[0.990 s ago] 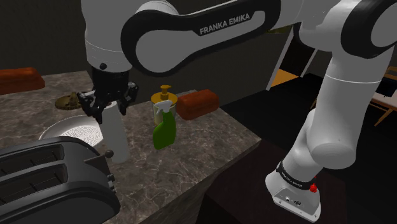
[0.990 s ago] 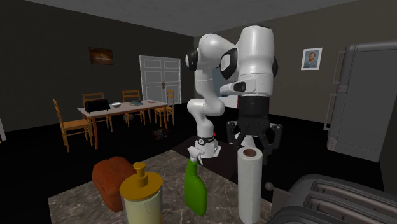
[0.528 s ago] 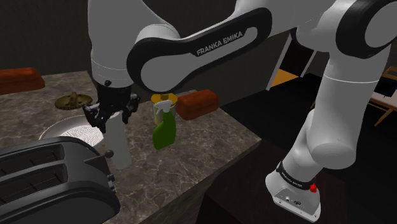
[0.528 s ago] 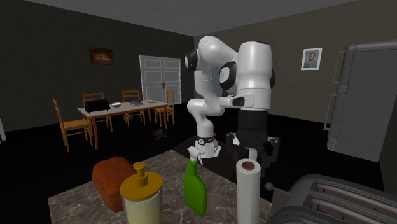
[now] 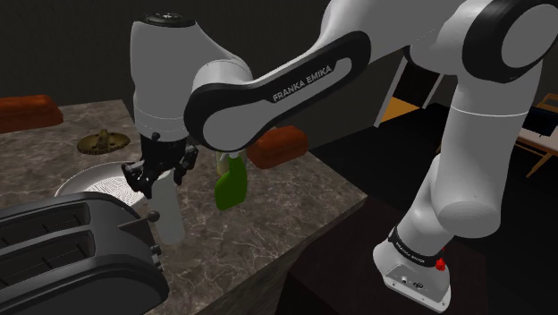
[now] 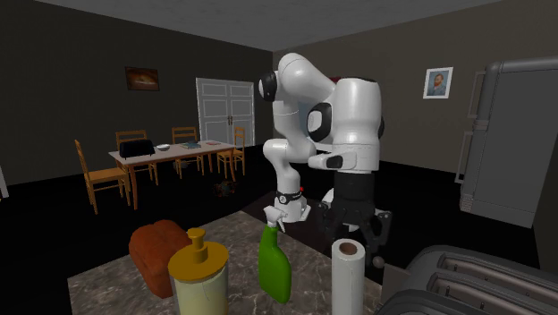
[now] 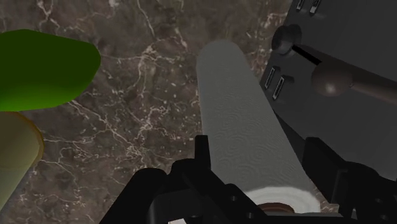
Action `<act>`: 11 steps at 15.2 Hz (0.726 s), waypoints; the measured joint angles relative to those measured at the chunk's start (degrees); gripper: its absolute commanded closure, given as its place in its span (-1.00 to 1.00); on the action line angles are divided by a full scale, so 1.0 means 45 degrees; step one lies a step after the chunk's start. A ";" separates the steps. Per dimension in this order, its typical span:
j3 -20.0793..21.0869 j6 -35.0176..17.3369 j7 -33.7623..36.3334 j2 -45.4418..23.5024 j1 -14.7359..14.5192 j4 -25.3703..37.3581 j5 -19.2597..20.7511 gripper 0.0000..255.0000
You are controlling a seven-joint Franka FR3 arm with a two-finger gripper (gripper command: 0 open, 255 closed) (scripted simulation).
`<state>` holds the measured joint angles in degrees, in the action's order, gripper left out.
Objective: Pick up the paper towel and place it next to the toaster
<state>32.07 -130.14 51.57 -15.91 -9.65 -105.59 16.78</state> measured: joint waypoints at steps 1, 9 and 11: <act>-0.0003 -0.0014 0.0002 -0.0005 0.0001 -0.0008 0.0005 1.00; -0.0006 -0.0030 0.0006 -0.0012 0.0000 -0.0015 0.0012 -1.00; -0.0006 -0.0030 0.0006 -0.0012 0.0000 -0.0015 0.0012 -1.00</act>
<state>32.05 -130.28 51.59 -15.96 -9.65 -105.66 16.83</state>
